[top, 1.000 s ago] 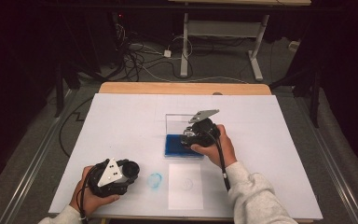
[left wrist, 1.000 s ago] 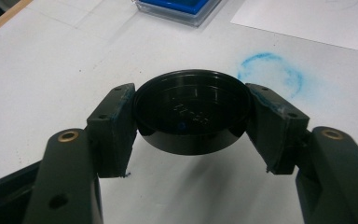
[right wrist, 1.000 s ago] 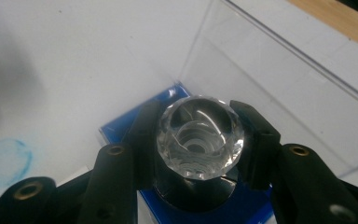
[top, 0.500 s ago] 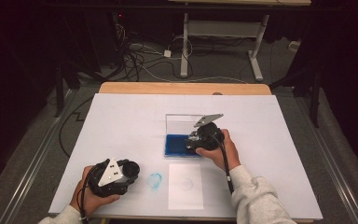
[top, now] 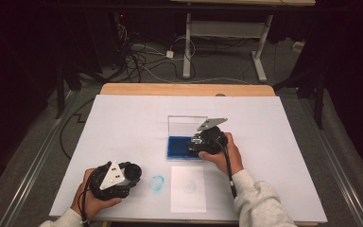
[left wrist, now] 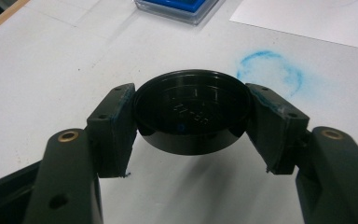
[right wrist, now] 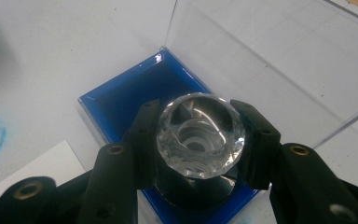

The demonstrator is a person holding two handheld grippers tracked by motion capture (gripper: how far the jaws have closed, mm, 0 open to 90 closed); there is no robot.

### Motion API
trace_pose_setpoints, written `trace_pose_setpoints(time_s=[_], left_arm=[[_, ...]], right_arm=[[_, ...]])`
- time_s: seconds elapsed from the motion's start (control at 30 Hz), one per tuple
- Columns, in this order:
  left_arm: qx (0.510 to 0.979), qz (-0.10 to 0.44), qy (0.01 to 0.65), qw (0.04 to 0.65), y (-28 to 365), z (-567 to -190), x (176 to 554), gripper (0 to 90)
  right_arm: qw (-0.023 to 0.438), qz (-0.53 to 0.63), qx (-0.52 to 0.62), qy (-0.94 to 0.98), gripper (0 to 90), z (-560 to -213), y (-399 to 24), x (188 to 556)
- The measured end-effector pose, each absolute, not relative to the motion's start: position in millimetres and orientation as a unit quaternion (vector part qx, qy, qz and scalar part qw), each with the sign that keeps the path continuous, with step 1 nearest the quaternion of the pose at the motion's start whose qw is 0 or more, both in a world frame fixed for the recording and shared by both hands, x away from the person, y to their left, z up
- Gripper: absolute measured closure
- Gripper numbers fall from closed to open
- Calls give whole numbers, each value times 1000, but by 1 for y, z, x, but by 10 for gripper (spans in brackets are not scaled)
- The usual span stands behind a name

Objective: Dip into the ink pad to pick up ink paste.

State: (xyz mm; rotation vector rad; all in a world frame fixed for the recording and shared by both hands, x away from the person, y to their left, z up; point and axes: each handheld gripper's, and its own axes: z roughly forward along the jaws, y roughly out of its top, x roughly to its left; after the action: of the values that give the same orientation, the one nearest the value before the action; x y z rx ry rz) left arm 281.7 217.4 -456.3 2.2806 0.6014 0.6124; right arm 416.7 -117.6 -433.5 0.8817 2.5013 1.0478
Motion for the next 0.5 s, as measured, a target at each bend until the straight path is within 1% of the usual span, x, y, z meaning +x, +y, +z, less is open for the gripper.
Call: trace_pose_setpoints(time_s=[0.23,0.5], left_arm=[[881,233,229,342,216,-457,282,364],[882,232,228,342,216,-457,282,364]], right_arm=[[150,359,299,872,566,-433,-117,416],[144,363,303,869,565,-434,-118,417]])
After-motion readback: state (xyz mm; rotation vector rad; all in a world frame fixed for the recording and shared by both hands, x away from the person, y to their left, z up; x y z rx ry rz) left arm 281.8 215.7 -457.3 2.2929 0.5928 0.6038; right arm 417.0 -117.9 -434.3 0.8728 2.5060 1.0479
